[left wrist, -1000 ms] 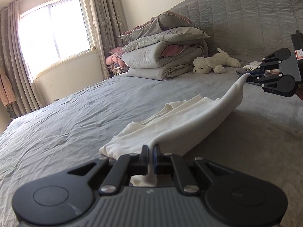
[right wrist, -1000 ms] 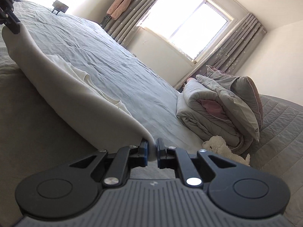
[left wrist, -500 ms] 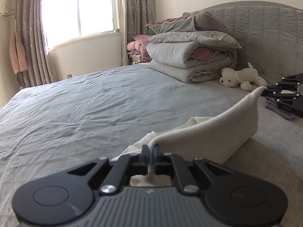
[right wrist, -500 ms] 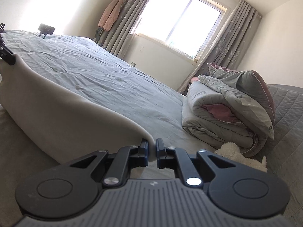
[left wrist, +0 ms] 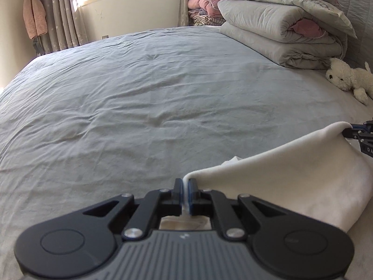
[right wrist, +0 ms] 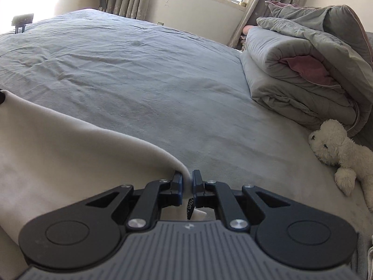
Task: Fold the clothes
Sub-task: 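Lift the side edge with both grippers and fold it over the shirt, then lay the folded edge down and open both grippers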
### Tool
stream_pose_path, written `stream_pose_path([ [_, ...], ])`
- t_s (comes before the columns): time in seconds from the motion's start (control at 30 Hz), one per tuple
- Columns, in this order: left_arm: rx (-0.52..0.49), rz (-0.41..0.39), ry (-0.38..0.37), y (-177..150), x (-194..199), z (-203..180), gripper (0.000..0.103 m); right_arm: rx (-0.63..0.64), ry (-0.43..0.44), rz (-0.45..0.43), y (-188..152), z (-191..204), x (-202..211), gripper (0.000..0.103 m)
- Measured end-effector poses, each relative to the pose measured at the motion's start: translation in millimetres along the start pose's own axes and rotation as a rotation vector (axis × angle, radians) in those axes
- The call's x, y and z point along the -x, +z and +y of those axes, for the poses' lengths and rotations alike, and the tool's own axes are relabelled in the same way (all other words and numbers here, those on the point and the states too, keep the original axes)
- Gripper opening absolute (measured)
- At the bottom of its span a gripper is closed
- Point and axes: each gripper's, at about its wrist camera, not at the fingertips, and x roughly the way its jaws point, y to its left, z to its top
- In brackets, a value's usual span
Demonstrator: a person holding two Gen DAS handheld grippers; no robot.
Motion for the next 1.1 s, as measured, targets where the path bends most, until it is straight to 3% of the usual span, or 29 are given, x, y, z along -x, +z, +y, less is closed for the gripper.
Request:
stream_pose_path([
  [0.27, 0.035, -0.017, 0.02, 12, -26, 5, 0.007, -0.095, -0.009, 0.068, 6, -7, -24, 0.008],
  [0.33, 0.062, -0.018, 0.045, 10, -29, 8, 0.017, -0.08, -0.029, 0.069, 5, -1, -27, 0.01],
  [0.4, 0.083, -0.017, 0.063, 8, -30, 13, 0.047, -0.067, -0.057, 0.069, 3, 2, -29, 0.013],
  [0.6, 0.198, -0.104, 0.101, 9, -8, 38, 0.048, -0.04, -0.176, 0.067, -4, -2, -26, 0.014],
  [0.67, 0.229, -0.109, 0.146, 8, -1, 44, 0.048, -0.031, -0.216, 0.066, -7, -4, -25, 0.014],
  [0.73, 0.206, -0.146, 0.163, 7, 11, 40, 0.048, -0.022, -0.255, 0.065, -10, -5, -24, 0.015],
  [0.83, 0.142, -0.241, 0.118, 3, 33, 27, 0.048, 0.001, -0.183, -0.049, -2, 1, -5, 0.015],
  [0.93, 0.089, -0.272, 0.038, 0, 38, 0, 0.047, 0.036, -0.078, -0.166, 8, 14, 15, 0.017],
  [1.0, 0.081, -0.228, 0.018, -3, 23, -19, 0.036, 0.021, 0.113, -0.165, 16, 30, 19, 0.018],
  [1.07, 0.058, -0.193, 0.056, -6, 5, -32, 0.03, -0.03, 0.264, -0.104, 21, 44, 6, 0.018],
  [1.1, 0.046, -0.175, 0.077, -8, -4, -38, 0.028, -0.052, 0.278, -0.063, 24, 48, -5, 0.017],
])
